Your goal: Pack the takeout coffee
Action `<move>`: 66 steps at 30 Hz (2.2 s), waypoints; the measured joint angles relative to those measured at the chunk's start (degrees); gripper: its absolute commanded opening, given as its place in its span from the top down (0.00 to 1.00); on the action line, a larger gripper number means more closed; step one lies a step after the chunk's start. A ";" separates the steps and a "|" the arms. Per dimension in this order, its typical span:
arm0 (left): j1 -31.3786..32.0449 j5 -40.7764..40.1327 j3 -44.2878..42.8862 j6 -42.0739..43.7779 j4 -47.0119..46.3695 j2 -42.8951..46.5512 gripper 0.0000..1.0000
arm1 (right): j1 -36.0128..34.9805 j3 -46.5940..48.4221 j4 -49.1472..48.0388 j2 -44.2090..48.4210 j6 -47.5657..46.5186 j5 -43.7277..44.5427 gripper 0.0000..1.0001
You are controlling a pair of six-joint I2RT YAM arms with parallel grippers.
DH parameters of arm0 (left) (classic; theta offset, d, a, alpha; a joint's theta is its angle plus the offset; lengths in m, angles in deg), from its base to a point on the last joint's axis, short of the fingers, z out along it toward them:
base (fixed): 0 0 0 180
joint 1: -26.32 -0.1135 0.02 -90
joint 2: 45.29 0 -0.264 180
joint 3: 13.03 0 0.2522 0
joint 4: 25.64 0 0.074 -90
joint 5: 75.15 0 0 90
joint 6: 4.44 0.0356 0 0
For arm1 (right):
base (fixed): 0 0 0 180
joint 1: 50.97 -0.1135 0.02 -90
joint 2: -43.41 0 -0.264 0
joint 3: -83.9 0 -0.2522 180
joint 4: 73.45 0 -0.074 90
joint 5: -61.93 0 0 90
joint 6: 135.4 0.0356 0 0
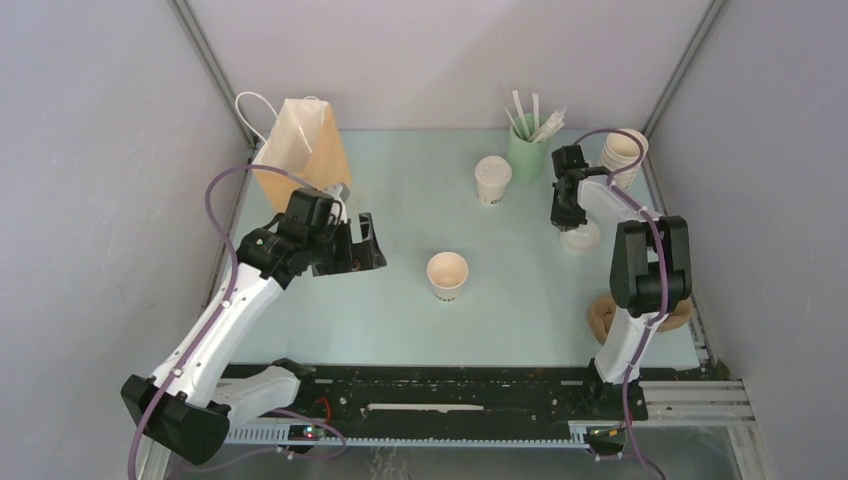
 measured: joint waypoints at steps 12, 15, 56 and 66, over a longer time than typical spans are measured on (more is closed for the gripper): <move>0.00 0.02 -1.57 -0.15 0.07 -0.28 0.00 | -0.50 0.33 3.65 9.94 -0.44 1.70 1.00; 0.00 0.46 -4.13 -0.87 0.33 -0.31 0.00 | -1.07 0.33 3.58 15.82 -1.38 -0.02 1.00; 18.34 2.56 -32.70 -12.55 10.91 -25.59 0.74 | -55.87 1.84 9.90 32.22 -31.36 -12.90 1.00; 19.37 0.35 -34.32 -11.04 12.46 -26.71 1.00 | -56.72 2.10 10.08 32.26 -31.04 -10.10 0.41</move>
